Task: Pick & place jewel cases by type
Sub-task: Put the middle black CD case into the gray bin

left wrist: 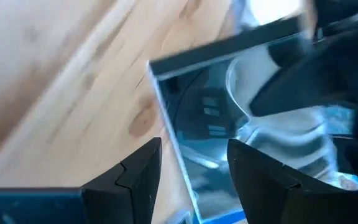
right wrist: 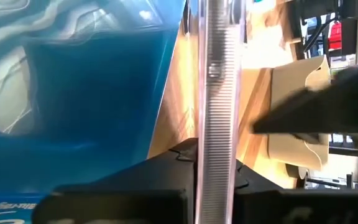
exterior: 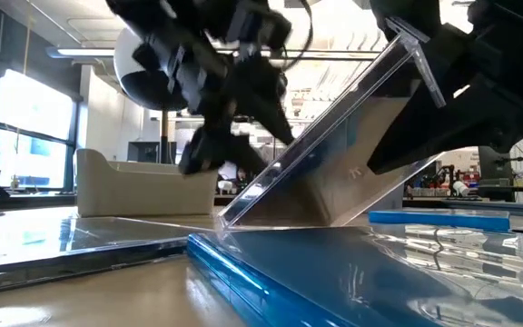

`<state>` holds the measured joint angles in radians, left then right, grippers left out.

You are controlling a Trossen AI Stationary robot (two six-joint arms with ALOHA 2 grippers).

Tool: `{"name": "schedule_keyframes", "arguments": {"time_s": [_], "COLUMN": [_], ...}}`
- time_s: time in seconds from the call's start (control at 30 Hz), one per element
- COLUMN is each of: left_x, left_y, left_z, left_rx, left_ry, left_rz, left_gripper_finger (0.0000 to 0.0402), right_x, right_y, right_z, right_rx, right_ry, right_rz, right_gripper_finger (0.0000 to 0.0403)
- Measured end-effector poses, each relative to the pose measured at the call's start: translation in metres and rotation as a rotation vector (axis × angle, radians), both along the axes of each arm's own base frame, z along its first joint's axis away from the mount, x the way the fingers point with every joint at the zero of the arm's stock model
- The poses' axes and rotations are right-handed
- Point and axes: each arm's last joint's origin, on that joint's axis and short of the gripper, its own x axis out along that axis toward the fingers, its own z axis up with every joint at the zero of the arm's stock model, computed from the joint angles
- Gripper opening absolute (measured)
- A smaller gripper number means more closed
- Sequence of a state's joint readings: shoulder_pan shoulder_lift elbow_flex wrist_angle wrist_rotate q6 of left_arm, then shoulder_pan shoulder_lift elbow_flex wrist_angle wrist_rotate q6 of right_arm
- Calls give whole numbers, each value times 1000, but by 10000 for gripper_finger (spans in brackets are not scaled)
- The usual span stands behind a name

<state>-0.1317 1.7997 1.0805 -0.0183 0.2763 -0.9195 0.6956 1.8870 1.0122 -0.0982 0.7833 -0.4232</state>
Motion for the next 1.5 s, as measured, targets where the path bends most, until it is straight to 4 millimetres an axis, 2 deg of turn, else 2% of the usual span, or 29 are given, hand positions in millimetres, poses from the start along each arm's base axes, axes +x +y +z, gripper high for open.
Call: {"name": "schedule_keyframes", "arguments": {"time_s": [0.13, 0.23, 0.37, 0.5, 0.63, 0.8, 1.0, 1.1, 1.23, 1.4, 1.5], "left_x": [-10, -26, -58, -90, -116, -142, -152, -155, -155, -157, -159], "left_y": [6, 8, 10, 14, 17, 21, 22, 22, 22, 23, 23], "left_z": [46, 90, 138, 174, 198, 211, 210, 207, 204, 198, 194], "left_rx": [81, 153, 232, 274, 300, 300, 294, 294, 300, 307, 312], "left_ry": [-149, -272, -418, -548, -652, -670, -626, -586, -558, -493, -445], "left_rz": [-31, -56, -103, -116, -120, -117, -134, -146, -145, -149, -145], "left_gripper_finger": [182, 182, 182, 182, 182, 182, 182, 182, 182, 182, 182], "right_x": [2, 9, 26, 54, 86, 120, 147, 158, 176, 195, 201], "right_y": [0, -5, -18, -43, -84, -136, -186, -208, -225, -226, -227], "right_z": [1, 4, 13, 29, 51, 81, 115, 120, 105, 74, 65], "right_rx": [3, -6, -65, -133, -144, -148, -64, 3, 69, 35, 21], "right_ry": [-23, -75, -160, -271, -388, -409, -252, -187, -138, -50, -18], "right_rz": [-9, -48, -78, -96, -87, -88, -91, -104, -59, -50, -64], "right_gripper_finger": [23, 19, 8, 9, 26, 32, 28, 31, 31, 32, 32]}}
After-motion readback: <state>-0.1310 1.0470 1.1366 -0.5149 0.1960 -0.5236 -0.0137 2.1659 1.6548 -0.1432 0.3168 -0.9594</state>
